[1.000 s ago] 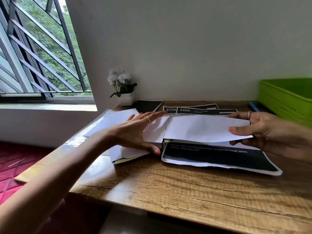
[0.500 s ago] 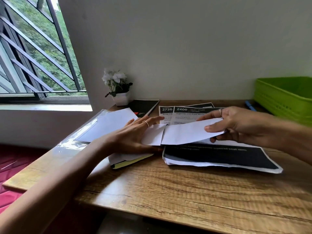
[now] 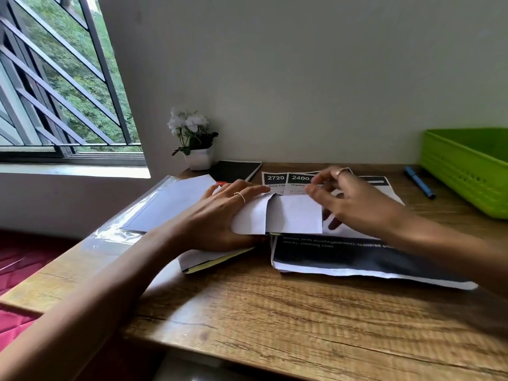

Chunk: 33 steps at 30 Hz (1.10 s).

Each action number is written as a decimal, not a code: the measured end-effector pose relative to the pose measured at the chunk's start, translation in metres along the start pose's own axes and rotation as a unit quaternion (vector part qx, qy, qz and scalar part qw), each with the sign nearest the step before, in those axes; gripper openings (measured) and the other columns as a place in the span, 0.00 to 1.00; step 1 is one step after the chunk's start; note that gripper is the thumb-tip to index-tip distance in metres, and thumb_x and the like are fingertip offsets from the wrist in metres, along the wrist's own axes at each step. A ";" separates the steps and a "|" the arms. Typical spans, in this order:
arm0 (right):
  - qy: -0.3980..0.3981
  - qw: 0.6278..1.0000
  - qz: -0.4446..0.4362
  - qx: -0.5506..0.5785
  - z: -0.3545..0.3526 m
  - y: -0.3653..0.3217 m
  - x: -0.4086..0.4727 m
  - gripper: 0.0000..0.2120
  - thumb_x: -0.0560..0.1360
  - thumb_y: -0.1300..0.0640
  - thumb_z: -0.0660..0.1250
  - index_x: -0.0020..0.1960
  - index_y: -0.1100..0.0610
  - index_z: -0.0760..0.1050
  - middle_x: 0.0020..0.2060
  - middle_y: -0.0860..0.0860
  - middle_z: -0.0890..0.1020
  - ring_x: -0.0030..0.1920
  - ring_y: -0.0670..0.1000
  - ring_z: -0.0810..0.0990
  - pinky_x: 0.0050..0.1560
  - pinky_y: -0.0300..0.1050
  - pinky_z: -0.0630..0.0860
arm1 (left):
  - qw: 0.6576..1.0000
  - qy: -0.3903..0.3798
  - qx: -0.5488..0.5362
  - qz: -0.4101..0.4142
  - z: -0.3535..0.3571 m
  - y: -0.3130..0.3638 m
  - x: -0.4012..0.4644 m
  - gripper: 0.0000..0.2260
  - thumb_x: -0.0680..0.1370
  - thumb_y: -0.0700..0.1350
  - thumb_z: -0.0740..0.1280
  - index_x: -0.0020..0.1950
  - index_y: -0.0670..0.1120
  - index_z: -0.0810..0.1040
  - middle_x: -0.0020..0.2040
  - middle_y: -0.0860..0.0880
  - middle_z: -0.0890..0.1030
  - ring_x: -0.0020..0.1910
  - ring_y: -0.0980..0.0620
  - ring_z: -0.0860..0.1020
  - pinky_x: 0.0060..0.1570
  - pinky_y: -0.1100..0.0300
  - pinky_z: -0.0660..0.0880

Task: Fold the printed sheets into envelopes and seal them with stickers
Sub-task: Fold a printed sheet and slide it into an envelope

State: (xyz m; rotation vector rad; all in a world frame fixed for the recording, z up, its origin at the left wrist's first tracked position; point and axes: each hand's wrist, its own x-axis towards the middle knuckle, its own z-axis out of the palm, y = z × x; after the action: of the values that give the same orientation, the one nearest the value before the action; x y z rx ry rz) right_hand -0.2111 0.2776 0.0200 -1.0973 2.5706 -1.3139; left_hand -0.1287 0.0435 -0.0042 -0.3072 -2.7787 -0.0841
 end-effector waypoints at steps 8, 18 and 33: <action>0.004 0.965 -0.222 -0.143 -0.019 0.029 -0.034 0.06 0.76 0.50 0.60 0.52 0.41 0.68 0.50 0.39 0.75 0.52 0.40 0.76 0.51 0.29 0.71 | 1.000 0.015 -0.016 -0.017 -0.004 -0.007 0.001 0.38 0.66 0.71 0.60 0.73 0.57 0.60 0.66 0.54 0.68 0.63 0.52 0.68 0.64 0.54 0.64; -0.080 0.950 -0.260 -0.153 0.003 0.018 -0.022 0.16 0.77 0.43 0.57 0.64 0.42 0.66 0.65 0.37 0.68 0.67 0.36 0.65 0.66 0.35 0.64 | 1.000 0.016 -0.016 0.004 -0.002 -0.001 -0.001 0.37 0.68 0.68 0.63 0.73 0.56 0.60 0.66 0.55 0.67 0.63 0.54 0.67 0.63 0.61 0.60; -0.194 0.891 -0.243 -0.331 0.029 0.000 -0.008 0.37 0.71 0.32 0.37 0.76 0.46 0.52 0.75 0.41 0.57 0.74 0.39 0.44 0.73 0.47 0.33 | 0.999 0.016 -0.027 0.036 0.001 0.009 -0.001 0.36 0.69 0.67 0.63 0.73 0.54 0.61 0.66 0.52 0.68 0.65 0.53 0.67 0.66 0.53 0.63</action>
State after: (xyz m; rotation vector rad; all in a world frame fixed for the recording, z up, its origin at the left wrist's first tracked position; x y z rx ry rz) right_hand -0.1948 0.2629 -0.0002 -1.9605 2.5430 -0.1327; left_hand -0.1260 0.0520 -0.0051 -0.4160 -2.7342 -0.1450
